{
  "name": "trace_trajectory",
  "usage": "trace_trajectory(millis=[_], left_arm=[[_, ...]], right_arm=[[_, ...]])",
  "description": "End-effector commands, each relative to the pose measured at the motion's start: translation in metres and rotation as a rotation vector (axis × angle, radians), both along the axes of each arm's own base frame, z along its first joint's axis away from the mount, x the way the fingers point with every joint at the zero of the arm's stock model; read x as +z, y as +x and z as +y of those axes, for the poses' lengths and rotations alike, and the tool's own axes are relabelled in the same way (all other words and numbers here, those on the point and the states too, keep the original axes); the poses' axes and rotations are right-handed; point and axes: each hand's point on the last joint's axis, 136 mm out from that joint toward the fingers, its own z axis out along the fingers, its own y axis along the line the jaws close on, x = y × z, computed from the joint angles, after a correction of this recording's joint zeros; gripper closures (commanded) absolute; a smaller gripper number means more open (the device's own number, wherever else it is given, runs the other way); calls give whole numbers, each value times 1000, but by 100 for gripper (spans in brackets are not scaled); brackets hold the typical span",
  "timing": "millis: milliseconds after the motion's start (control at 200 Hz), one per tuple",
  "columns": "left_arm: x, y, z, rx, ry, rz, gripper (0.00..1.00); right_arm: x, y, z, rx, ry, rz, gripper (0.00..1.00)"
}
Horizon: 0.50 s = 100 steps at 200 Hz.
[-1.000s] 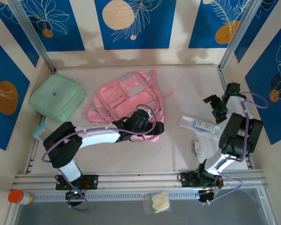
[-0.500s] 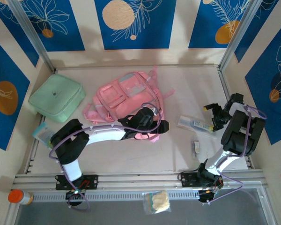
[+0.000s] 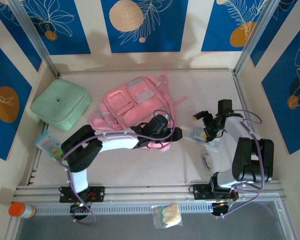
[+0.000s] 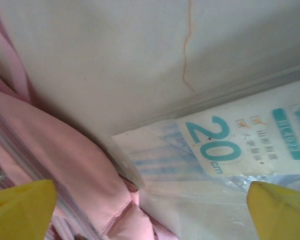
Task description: Pack books, pencil case, and school supplies into a backpack
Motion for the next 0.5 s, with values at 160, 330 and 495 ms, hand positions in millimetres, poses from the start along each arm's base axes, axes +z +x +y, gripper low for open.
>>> trace_trajectory(millis=[160, 330, 495], left_arm=[[6, 10, -58, 7, -74, -22, 30], [-5, 21, -66, 39, -12, -17, 33], [0, 16, -48, 82, 131, -88, 31]], right_arm=[[14, -9, -89, -118, -143, 17, 1], [-8, -26, -129, -214, -192, 100, 1], [-25, -35, -140, -254, -119, 116, 0]])
